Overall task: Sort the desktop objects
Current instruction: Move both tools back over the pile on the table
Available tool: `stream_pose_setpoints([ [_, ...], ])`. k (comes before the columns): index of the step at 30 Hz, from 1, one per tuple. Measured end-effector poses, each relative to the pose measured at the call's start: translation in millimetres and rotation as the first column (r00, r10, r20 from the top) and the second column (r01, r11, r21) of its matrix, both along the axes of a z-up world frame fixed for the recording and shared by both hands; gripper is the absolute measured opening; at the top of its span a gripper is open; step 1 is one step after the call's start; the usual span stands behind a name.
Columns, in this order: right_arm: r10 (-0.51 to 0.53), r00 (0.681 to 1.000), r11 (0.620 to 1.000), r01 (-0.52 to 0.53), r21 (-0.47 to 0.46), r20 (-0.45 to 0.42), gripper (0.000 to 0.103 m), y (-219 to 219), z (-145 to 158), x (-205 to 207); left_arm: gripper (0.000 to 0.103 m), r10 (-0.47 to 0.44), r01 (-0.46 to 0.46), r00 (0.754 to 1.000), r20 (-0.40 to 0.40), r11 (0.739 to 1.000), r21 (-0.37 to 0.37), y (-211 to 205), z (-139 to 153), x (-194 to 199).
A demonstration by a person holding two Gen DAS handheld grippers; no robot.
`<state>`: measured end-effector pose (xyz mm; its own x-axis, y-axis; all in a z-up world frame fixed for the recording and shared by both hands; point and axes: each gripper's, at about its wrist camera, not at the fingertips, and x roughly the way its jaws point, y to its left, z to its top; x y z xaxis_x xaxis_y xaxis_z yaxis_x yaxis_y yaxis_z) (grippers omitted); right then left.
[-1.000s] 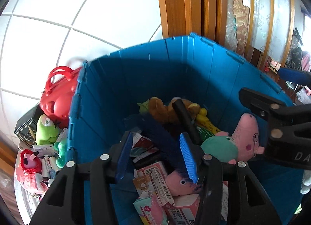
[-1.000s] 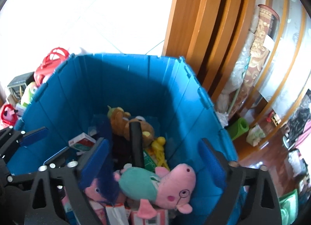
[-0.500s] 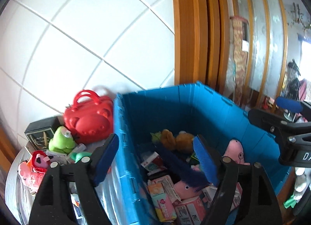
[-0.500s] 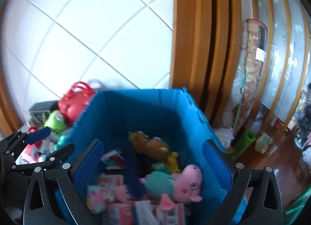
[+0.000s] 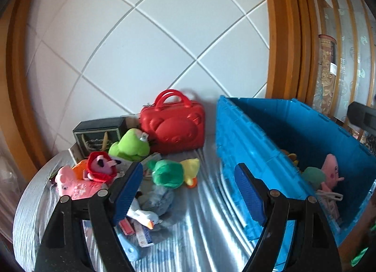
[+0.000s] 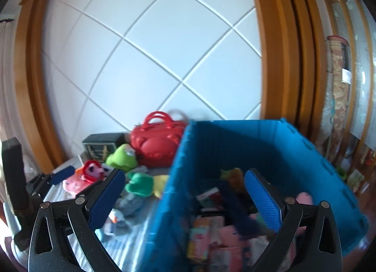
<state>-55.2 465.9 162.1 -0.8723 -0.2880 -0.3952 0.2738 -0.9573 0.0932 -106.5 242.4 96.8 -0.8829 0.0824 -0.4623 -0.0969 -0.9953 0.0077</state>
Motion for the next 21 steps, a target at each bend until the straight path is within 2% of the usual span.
stream_pose_setpoints([
  [5,0.047,0.999,0.999,-0.047,-0.007,-0.006,0.103,-63.1,-13.9,0.5,0.08,0.095,-0.096,0.993,0.074,0.995,0.008,-81.3,-34.3,-2.0],
  [9,0.094,0.995,0.995,-0.093,-0.021,0.014,0.103,-110.3,-32.5,-4.0,0.08,0.193,-0.194,0.97,0.145,0.981,-0.006,-149.2,-68.6,-5.3],
  [11,0.114,0.992,0.993,-0.113,-0.022,0.051,0.103,-133.0,-46.8,-8.6,0.08,0.259,-0.263,0.944,0.204,0.965,-0.008,-187.9,-90.2,-10.5],
  [14,0.12,0.985,0.993,-0.117,-0.035,0.122,0.103,-160.2,-77.8,-19.4,0.08,0.35,-0.361,0.887,0.301,0.932,-0.018,-241.2,-125.3,-18.3],
  [16,0.106,0.978,0.994,-0.104,-0.025,0.181,0.103,-176.0,-105.7,-32.0,0.08,0.395,-0.41,0.854,0.339,0.912,-0.027,-272.0,-147.0,-19.9],
  [21,0.094,0.931,0.996,-0.089,-0.031,0.351,0.103,-194.2,-175.7,-63.5,0.08,0.448,-0.479,0.765,0.463,0.876,-0.056,-325.3,-207.3,-35.1],
])
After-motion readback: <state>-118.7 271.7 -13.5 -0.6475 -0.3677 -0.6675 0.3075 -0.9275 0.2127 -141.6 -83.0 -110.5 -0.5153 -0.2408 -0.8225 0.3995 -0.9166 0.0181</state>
